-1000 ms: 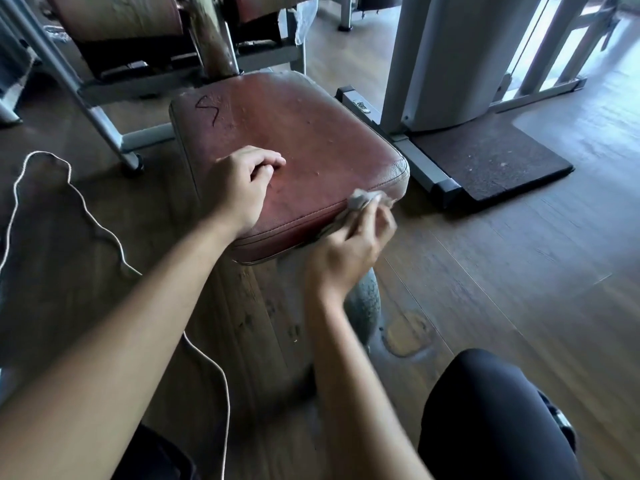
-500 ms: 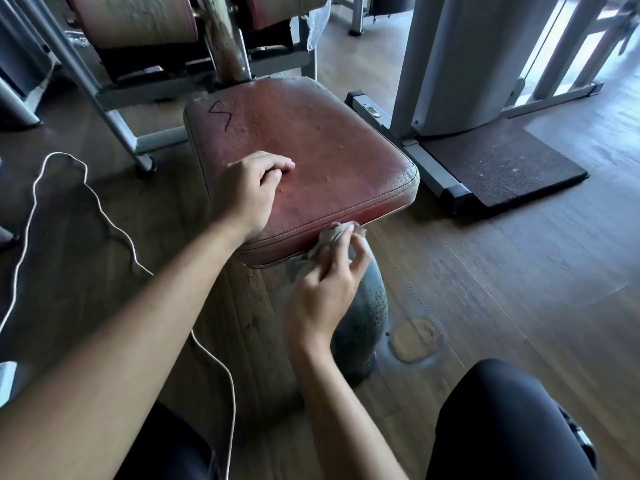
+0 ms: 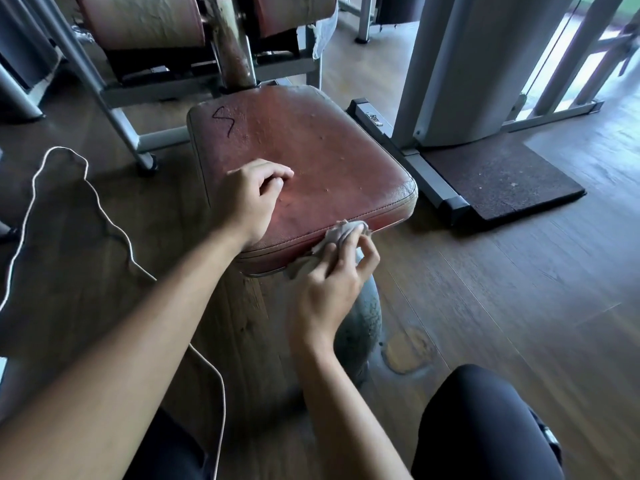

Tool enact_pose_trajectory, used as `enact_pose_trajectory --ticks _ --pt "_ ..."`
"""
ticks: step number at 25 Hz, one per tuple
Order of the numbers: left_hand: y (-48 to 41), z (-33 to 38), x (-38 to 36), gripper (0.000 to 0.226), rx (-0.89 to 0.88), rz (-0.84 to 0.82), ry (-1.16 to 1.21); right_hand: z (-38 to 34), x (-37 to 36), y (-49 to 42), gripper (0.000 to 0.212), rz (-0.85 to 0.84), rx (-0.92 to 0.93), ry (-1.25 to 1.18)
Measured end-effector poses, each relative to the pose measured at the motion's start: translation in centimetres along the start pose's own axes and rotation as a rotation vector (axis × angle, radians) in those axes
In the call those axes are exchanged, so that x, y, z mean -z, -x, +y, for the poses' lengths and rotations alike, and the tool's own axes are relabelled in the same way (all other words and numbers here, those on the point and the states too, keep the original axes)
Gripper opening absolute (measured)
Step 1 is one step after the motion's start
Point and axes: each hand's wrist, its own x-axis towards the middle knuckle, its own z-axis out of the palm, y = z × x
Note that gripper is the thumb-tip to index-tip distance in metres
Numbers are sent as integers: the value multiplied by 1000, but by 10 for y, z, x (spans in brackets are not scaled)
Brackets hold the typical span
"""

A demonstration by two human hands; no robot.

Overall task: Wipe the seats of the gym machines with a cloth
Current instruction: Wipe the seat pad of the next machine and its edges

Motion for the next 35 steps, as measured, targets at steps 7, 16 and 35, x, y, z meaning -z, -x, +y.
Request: enact_pose_trajectory --ticks 7,16,35 --pt "1 -2 1 18 -17 -48 5 1 5 -58 53 71 -2 31" --pt "1 -2 -1 21 -19 -59 -16 5 -1 -70 45 167 -61 77" --pt "2 -7 -3 23 -5 -54 -25 -4 28 -45 27 64 24 276"
